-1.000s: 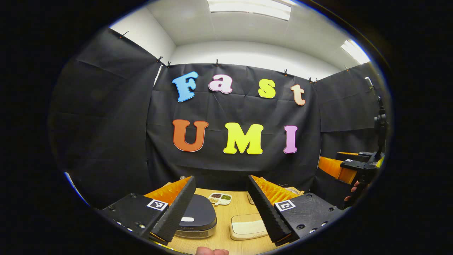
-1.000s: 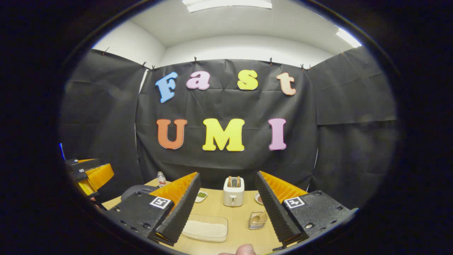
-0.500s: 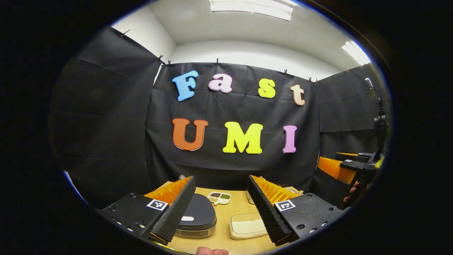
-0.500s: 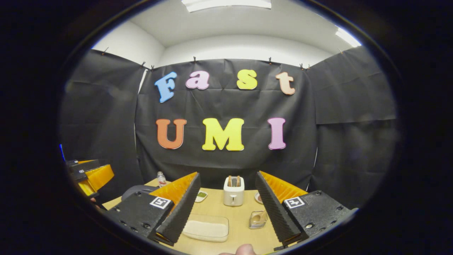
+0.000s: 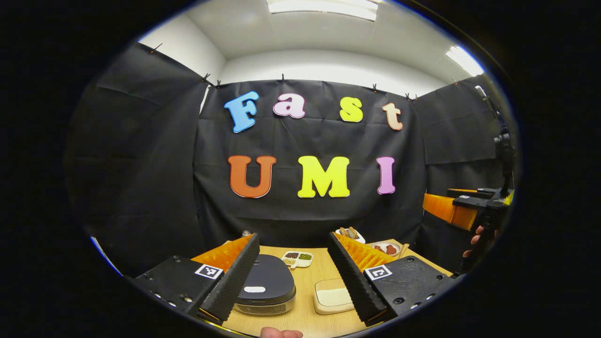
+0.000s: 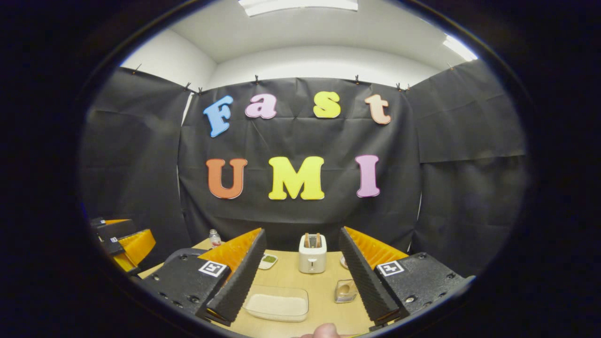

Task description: Close the left gripper, press the button to open the rice cooker; take a wooden spoon from the chopstick holder with the right hand, scoop a spoonful of rice and pour it into the rice cooker, then put the wooden spoon back into the chopstick holder.

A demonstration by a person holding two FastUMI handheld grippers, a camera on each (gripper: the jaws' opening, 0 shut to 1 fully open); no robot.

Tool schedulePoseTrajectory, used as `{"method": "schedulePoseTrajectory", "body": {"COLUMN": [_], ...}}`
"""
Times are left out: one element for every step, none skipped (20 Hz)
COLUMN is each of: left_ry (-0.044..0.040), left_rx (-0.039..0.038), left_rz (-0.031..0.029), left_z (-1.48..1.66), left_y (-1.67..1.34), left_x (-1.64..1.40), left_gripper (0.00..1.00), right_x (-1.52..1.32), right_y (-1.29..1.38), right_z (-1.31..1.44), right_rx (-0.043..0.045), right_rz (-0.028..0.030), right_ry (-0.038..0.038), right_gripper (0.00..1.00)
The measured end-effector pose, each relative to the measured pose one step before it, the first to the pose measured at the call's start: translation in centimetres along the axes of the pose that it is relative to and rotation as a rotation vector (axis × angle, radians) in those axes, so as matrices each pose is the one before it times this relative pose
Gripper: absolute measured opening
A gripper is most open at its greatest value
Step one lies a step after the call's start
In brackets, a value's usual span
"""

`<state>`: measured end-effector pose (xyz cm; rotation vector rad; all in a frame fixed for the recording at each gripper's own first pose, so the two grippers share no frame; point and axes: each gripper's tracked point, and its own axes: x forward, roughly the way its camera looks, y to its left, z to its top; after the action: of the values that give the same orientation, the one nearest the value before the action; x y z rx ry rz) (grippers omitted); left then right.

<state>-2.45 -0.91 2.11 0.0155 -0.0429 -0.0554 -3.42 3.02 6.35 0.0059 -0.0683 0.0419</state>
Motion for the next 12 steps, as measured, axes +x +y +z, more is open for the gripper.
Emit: {"method": "schedulePoseTrajectory", "body": {"left_ry": [0.00447, 0.00456, -0.00042, 0.00140, 0.00015, 0.00761, 0.00540, 0.00155, -0.00291, -0.00052, -0.00007, -0.00141], "left_rx": [0.00296, 0.00018, 0.00066, 0.00317, 0.00774, 0.00976, 0.00786, 0.00111, -0.00513, -0.00612, -0.00290, 0.00009], "left_rz": [-0.00216, -0.00336, -0.00042, -0.00326, -0.00261, -0.00269, 0.00228, 0.00227, -0.00147, 0.00029, 0.00200, 0.00359], "left_z": [-0.033, -0.112, -0.060, -0.185, -0.111, -0.339, -0.319, -0.101, 0.133, 0.052, -0.154, 0.021], "left_y": [0.006, 0.029, 0.106, 0.095, 0.098, 0.033, 0.226, 0.163, 0.053, 0.063, 0.136, 0.180], "left_x": [0.183, 0.050, -0.071, -0.120, -0.089, -0.098, -0.138, -0.071, -0.185, -0.041, -0.072, -0.012], "left_gripper": [0.94, 0.94, 0.95, 0.95, 0.95, 0.95, 0.94, 0.94, 0.94, 0.94, 0.94, 1.00], "right_x": [0.093, 0.041, 0.110, -0.001, -0.074, 0.023, 0.061, -0.058, -0.020, -0.041, -0.063, -0.016], "right_y": [0.303, 0.449, 0.389, 0.256, 0.236, 0.484, 0.444, 0.458, 0.454, 0.063, 0.078, 0.045], "right_z": [0.157, 0.225, 0.019, -0.083, -0.088, -0.147, -0.224, -0.211, -0.100, -0.053, 0.025, 0.022], "right_rx": [-0.00179, -0.00092, -0.00149, -0.00509, -0.00401, -0.00158, 0.00033, 0.00291, 0.00114, 0.00042, -0.00030, 0.00081], "right_rz": [0.00597, 0.00734, 0.00602, 0.00301, 0.00143, 0.00415, 0.00756, 0.00991, 0.01043, 0.00248, 0.00132, -0.00015], "right_ry": [-0.00040, -0.00280, -0.00111, 0.00098, 0.00179, 0.00504, 0.00748, 0.00841, 0.00682, 0.00181, -0.00051, -0.00245], "right_gripper": [1.00, 1.00, 1.00, 1.00, 0.99, 1.00, 1.00, 1.00, 1.00, 1.00, 1.00, 1.00]}}
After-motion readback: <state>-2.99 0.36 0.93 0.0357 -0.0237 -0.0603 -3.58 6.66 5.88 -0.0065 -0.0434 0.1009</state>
